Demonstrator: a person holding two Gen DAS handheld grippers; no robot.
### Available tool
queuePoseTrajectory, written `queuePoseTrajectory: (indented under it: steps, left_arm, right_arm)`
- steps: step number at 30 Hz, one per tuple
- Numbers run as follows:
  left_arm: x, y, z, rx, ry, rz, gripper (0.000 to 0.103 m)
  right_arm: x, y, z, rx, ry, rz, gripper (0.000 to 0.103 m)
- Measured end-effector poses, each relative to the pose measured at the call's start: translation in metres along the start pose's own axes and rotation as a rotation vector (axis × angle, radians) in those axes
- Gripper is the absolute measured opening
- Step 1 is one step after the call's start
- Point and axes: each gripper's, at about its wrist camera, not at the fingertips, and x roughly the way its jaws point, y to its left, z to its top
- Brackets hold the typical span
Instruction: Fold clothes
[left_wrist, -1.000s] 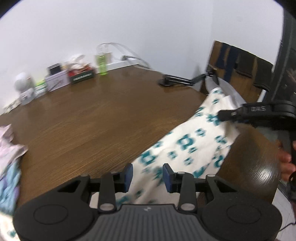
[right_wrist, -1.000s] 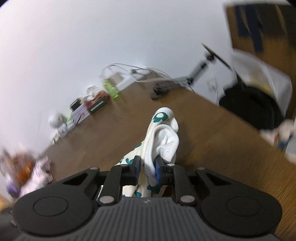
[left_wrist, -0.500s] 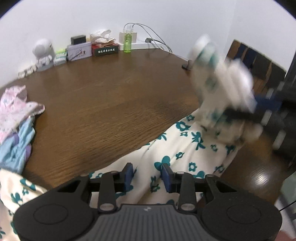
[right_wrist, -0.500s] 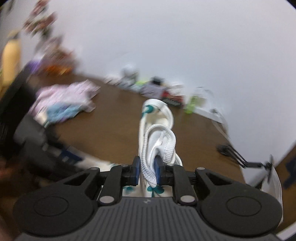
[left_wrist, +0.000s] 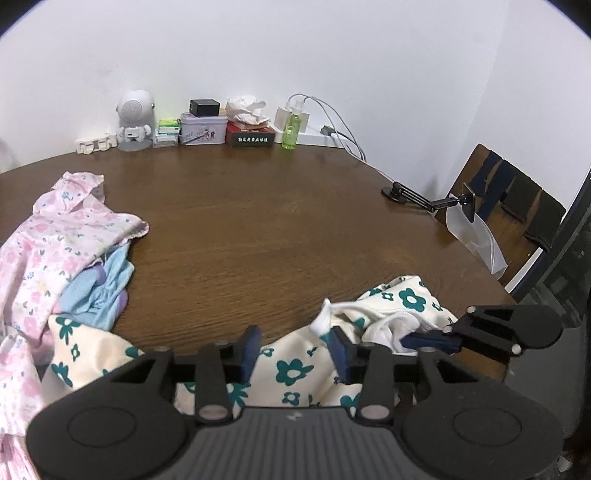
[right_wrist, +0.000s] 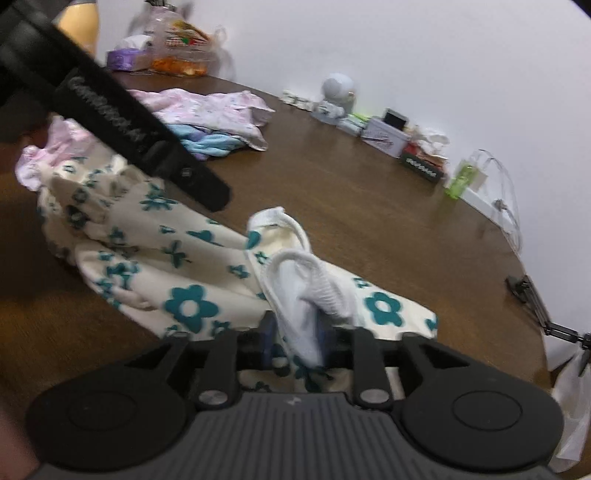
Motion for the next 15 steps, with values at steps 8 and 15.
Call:
queuePoseTrajectory:
  steps: [8, 15]
  left_arm:
    - [0.003, -0.030, 0.025, 0.086, -0.024, -0.015, 0.045]
    - [0.044, -0.084, 0.028, 0.249, 0.042, -0.053, 0.035]
  right_arm:
    - [-0.076, -0.080, 0.005, 0.237, -0.066, 0.184, 0.050]
    - [-0.036, -0.098, -0.025, 0.275, 0.037, 0.122, 0.017]
